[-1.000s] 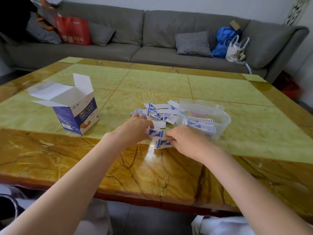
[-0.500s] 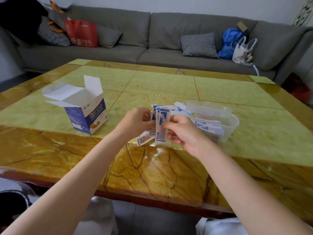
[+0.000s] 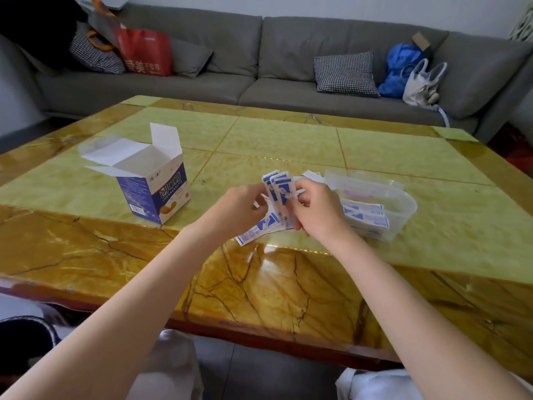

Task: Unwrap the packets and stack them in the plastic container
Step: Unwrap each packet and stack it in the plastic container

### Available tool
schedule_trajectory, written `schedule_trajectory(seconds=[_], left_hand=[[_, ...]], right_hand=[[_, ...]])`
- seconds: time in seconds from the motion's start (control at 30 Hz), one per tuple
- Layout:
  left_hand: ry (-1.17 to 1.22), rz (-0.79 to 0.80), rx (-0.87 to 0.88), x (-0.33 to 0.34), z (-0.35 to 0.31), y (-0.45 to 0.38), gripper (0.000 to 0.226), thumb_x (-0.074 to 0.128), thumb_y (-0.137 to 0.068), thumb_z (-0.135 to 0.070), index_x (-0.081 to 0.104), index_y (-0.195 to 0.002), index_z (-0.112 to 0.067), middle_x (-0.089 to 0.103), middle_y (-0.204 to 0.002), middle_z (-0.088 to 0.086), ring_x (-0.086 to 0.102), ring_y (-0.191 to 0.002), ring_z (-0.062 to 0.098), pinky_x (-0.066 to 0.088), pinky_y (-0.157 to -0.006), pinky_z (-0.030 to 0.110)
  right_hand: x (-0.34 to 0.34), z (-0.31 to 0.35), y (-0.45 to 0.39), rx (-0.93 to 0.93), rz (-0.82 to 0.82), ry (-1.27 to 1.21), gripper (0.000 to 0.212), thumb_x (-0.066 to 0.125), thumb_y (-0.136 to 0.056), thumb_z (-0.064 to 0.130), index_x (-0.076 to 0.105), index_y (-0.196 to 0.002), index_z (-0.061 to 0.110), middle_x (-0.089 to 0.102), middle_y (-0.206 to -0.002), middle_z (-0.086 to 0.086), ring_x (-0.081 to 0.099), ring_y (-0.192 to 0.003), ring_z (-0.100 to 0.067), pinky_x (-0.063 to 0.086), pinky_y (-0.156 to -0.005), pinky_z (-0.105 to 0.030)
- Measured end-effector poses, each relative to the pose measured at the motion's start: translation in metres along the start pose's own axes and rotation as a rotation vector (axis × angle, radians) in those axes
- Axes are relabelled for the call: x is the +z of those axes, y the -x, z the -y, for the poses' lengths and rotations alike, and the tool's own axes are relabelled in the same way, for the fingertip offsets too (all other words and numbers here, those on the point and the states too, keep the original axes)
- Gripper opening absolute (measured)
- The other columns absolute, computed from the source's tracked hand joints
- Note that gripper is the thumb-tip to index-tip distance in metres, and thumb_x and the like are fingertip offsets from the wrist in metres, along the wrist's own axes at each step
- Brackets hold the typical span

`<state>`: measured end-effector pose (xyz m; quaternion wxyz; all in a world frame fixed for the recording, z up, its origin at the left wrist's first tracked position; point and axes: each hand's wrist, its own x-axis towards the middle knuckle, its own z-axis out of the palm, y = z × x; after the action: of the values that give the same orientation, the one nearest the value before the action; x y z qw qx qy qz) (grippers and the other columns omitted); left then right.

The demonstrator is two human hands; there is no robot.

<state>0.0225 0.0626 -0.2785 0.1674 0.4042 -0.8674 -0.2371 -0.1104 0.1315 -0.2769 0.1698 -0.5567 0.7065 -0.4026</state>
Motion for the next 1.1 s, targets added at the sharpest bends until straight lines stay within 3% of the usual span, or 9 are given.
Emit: schedule_trajectory(seconds=[0.13,0.27,0.37,0.43,0.57,0.7,0.8,0.93,1.1], left_hand=[[-0.332,0.062,-0.085,0.010,0.013,0.000,0.033,0.058,-0.086,-0.028,0.057,-0.117,-0.014,0.059,-0.115,0.003,0.056,-0.101,0.021,0.042,-0.079,0.027],[-0.297,0.092,-0.116,0.016,0.013,-0.002,0.025,0.063,-0.082,-0.023,0.060,-0.105,-0.012,0.061,-0.103,0.002,0.054,-0.087,0.017,0.041,-0.070,0.023],[-0.184,0.056,-0.129,0.013,0.012,-0.003,0.010,0.065,-0.080,-0.019,0.060,-0.088,-0.015,0.057,-0.087,-0.001,0.053,-0.080,0.016,0.038,-0.065,0.023],[-0.088,0.027,-0.144,0.010,0.012,-0.003,0.006,0.064,-0.080,-0.016,0.058,-0.080,-0.015,0.059,-0.082,0.000,0.053,-0.074,0.015,0.038,-0.060,0.021],[0.182,-0.004,-0.228,-0.001,0.012,-0.002,0.013,0.064,-0.083,-0.015,0.057,-0.072,-0.015,0.061,-0.073,0.001,0.051,-0.058,0.009,0.039,-0.051,0.019],[0.493,-0.026,-0.315,-0.008,0.005,0.002,0.013,0.067,-0.081,-0.010,0.056,-0.082,-0.017,0.064,-0.076,0.001,0.054,-0.060,0.010,0.041,-0.055,0.021],[0.569,-0.001,-0.328,-0.007,0.001,0.004,0.027,0.070,-0.078,-0.010,0.055,-0.099,-0.020,0.065,-0.079,0.002,0.056,-0.068,0.011,0.043,-0.059,0.022],[0.720,-0.033,-0.347,-0.005,-0.002,0.004,0.033,0.067,-0.079,-0.003,0.057,-0.108,-0.016,0.055,-0.071,-0.002,0.056,-0.065,0.009,0.049,-0.058,0.017],[0.784,-0.107,-0.324,-0.005,-0.004,0.006,0.011,0.066,-0.083,-0.013,0.064,-0.092,-0.018,0.056,-0.072,-0.001,0.057,-0.069,0.010,0.052,-0.057,0.012]], right_hand=[[-0.014,-0.004,0.005,-0.185,0.067,0.592,0.020,0.047,-0.093,0.012,0.063,-0.104,0.015,0.066,-0.091,-0.007,0.059,-0.079,-0.025,0.045,-0.064,-0.030],[-0.009,-0.009,0.019,-0.176,0.360,0.682,0.021,0.047,-0.093,0.009,0.062,-0.106,0.014,0.061,-0.092,-0.005,0.054,-0.070,-0.016,0.039,-0.054,-0.020],[-0.013,-0.011,0.012,-0.098,0.255,0.479,0.011,0.052,-0.092,0.015,0.062,-0.088,0.014,0.057,-0.077,0.000,0.047,-0.056,-0.007,0.029,-0.045,-0.015],[-0.014,-0.010,0.006,0.010,0.166,0.279,0.016,0.054,-0.091,0.018,0.060,-0.079,0.010,0.060,-0.072,-0.003,0.048,-0.051,-0.009,0.034,-0.046,-0.017],[-0.008,-0.002,0.008,0.236,0.191,-0.166,0.014,0.055,-0.091,0.016,0.063,-0.086,0.006,0.056,-0.064,-0.003,0.043,-0.049,-0.011,0.029,-0.037,-0.015],[-0.005,0.002,0.009,0.415,0.244,-0.576,0.009,0.053,-0.091,0.008,0.062,-0.087,0.009,0.060,-0.077,-0.008,0.041,-0.044,-0.008,0.023,-0.032,-0.014],[-0.002,0.002,0.007,0.458,0.260,-0.662,0.009,0.054,-0.091,0.006,0.060,-0.086,0.010,0.061,-0.086,-0.011,0.039,-0.043,-0.007,0.024,-0.031,-0.014],[0.004,0.004,0.007,0.494,0.281,-0.743,0.011,0.053,-0.091,0.003,0.059,-0.084,0.009,0.063,-0.076,-0.008,0.040,-0.037,-0.005,0.025,-0.030,-0.013],[0.007,0.003,0.005,0.443,0.138,-0.725,0.013,0.055,-0.087,-0.003,0.058,-0.089,0.010,0.060,-0.069,-0.005,0.045,-0.040,-0.005,0.034,-0.035,-0.015]])
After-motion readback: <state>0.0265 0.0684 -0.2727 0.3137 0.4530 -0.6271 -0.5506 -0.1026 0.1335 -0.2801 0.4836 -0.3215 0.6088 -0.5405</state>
